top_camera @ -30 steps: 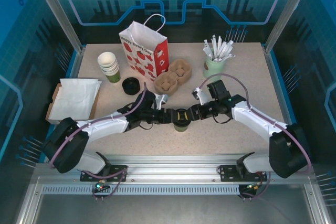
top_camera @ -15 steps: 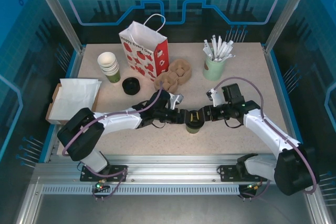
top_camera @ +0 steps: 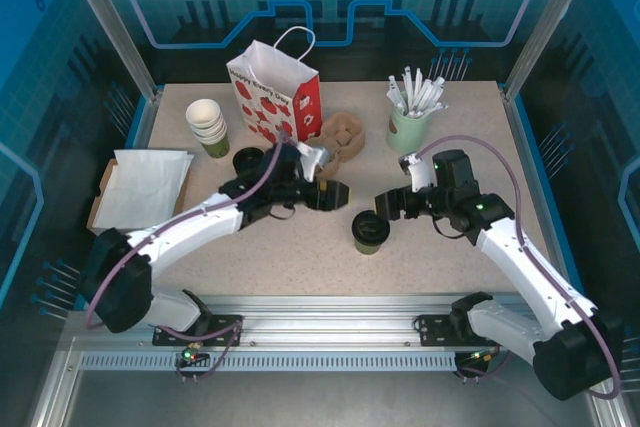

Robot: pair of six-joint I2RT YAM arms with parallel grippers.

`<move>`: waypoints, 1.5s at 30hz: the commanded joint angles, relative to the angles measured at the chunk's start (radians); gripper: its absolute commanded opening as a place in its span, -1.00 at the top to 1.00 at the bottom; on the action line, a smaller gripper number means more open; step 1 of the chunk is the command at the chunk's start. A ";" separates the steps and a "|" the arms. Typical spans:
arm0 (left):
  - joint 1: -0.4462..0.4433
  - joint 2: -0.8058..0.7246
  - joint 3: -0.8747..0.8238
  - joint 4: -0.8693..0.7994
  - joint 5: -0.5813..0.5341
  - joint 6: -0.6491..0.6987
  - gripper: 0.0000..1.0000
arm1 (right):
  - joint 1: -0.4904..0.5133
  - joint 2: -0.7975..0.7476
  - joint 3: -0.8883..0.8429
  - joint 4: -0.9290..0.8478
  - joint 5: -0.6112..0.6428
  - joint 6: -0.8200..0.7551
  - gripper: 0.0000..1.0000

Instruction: Pack the takeout coffee

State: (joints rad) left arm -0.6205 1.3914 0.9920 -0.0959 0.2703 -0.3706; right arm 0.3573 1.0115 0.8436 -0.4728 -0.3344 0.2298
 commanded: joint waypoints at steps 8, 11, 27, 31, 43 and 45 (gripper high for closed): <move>0.096 0.260 0.384 -0.349 -0.224 0.456 -0.53 | 0.158 0.114 0.153 0.072 0.154 -0.110 -0.58; 0.098 0.376 0.499 -0.414 -0.253 0.503 -0.40 | 0.169 0.145 0.164 0.071 0.162 -0.119 -0.58; 0.122 0.724 0.893 -0.604 -0.310 0.535 -0.16 | 0.172 0.118 0.118 0.056 0.210 -0.122 -0.58; 0.130 0.746 0.928 -0.616 -0.310 0.525 -0.13 | 0.172 0.114 0.109 0.059 0.202 -0.115 -0.58; 0.150 0.805 0.992 -0.636 -0.290 0.518 -0.07 | 0.173 0.117 0.105 0.045 0.201 -0.107 -0.58; 0.150 0.814 1.001 -0.642 -0.288 0.517 -0.06 | 0.174 0.116 0.105 0.044 0.201 -0.106 -0.57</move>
State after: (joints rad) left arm -0.4767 2.1777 1.9583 -0.7021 -0.0231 0.1402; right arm 0.5182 1.1419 0.9611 -0.4118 -0.1341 0.1223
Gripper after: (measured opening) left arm 0.531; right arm 0.788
